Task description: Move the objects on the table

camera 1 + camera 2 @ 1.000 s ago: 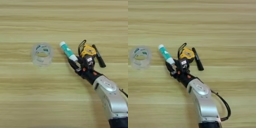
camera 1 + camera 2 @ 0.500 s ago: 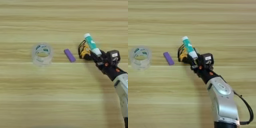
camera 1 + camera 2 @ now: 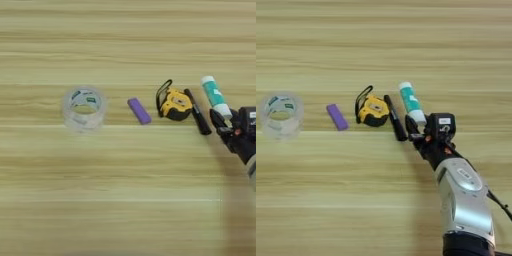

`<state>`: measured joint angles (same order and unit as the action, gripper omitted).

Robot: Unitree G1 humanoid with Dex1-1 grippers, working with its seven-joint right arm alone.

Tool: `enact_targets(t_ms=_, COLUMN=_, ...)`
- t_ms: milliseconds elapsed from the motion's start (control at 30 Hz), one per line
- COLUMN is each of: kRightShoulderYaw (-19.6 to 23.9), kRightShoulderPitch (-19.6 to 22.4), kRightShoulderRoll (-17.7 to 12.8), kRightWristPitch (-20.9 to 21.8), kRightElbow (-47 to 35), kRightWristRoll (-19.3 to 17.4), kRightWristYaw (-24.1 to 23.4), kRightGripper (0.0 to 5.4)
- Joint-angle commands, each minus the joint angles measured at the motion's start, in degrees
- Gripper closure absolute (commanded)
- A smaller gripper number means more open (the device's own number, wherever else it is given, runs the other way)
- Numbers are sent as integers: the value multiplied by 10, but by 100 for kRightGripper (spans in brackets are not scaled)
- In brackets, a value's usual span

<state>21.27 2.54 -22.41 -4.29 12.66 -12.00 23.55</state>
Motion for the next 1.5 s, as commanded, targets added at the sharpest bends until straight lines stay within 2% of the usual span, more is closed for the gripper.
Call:
enact_targets(t_ms=33, kRightShoulderYaw=13, kRightShoulderPitch=46, kRightShoulderRoll=-37, kRightWristPitch=31, kRightElbow=12, kRightWristRoll=4, kRightWristYaw=-11, kRightGripper=371)
enact_targets(t_ms=633, kRightShoulderYaw=-3, kRightShoulderPitch=101, kRightShoulderRoll=-55, kRightWristPitch=85, kRightElbow=193, kRightWristRoll=14, kRightWristYaw=0, kRightGripper=371)
enact_targets(t_ms=1500, kRightShoulderYaw=-20, kRightShoulderPitch=109, kRightShoulderRoll=-60, kRightWristPitch=102, kRightElbow=231, kRightWristRoll=22, kRightWristYaw=4, kRightGripper=371)
